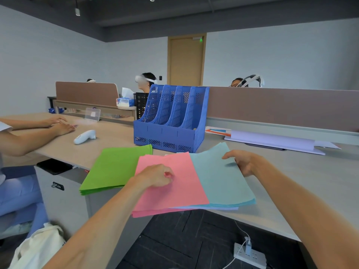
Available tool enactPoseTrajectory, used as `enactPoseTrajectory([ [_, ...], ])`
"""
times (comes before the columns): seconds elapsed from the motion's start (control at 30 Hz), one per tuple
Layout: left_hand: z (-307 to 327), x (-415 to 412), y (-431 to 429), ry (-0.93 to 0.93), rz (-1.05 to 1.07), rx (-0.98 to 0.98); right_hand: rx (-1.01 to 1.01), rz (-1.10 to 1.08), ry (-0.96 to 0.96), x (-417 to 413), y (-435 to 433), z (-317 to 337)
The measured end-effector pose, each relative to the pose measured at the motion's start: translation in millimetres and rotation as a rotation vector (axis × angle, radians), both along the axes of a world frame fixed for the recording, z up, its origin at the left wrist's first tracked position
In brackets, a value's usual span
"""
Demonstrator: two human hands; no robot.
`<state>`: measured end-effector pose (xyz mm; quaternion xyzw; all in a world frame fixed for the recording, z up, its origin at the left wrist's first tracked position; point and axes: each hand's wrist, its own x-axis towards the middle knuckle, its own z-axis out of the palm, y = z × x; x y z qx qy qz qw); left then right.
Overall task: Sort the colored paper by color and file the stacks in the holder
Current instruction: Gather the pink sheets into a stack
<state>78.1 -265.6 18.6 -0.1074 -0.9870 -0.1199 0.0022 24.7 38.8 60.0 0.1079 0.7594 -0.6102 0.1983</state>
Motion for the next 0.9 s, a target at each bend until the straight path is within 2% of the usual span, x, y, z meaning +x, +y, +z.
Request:
enactPoseTrajectory([
  [0.3,2,-2,2,-0.030,0.016,-0.002,-0.064,0.054,0.020,4,-4,2],
  [0.6,3,-2,0,-0.014,0.036,0.010,0.076,0.093,0.080,13,-9,-6],
  [0.73,2,-4,1,-0.018,0.033,-0.012,0.181,0.026,0.235,20,7,13],
  [0.9,-1,-2,3,-0.005,0.009,-0.014,0.233,-0.099,0.285,31,72,51],
])
